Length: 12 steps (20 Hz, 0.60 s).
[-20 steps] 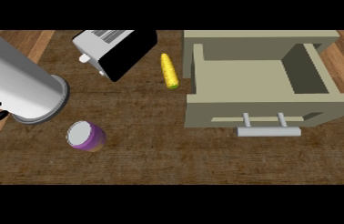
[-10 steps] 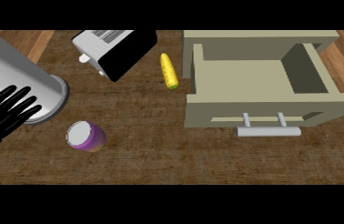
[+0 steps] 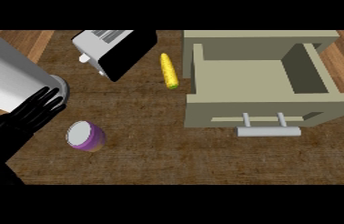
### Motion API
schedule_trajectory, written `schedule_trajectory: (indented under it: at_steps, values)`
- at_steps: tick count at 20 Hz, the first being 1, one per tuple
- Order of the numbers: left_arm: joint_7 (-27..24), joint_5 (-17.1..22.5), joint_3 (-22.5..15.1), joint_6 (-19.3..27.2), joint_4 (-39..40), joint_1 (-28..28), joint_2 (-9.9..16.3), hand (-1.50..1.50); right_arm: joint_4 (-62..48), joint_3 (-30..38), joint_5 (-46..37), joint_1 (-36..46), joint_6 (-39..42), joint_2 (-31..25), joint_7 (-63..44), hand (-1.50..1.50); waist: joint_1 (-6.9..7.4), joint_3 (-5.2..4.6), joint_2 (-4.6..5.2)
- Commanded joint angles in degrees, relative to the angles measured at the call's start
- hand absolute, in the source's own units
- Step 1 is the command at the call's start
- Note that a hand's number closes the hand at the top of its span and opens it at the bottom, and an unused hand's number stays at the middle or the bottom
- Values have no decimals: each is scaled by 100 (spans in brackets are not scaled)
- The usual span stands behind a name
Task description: Pick up the can, place it into the drawer and close the drawer
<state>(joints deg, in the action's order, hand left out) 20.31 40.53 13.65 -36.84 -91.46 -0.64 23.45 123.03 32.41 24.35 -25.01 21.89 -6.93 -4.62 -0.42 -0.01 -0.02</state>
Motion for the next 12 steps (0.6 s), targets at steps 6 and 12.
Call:
schedule_trajectory:
  at_steps: [6,12]
  values:
    - [-1005,-1383,81,-272,1219,-376,-370,-150,-161,418,142,191,286,-74,-147,-150,2,-1,2]
    - [-2387,-2495,184,-234,2444,-688,-556,-150,-85,573,240,30,481,91,-167,-150,-26,-3,7]
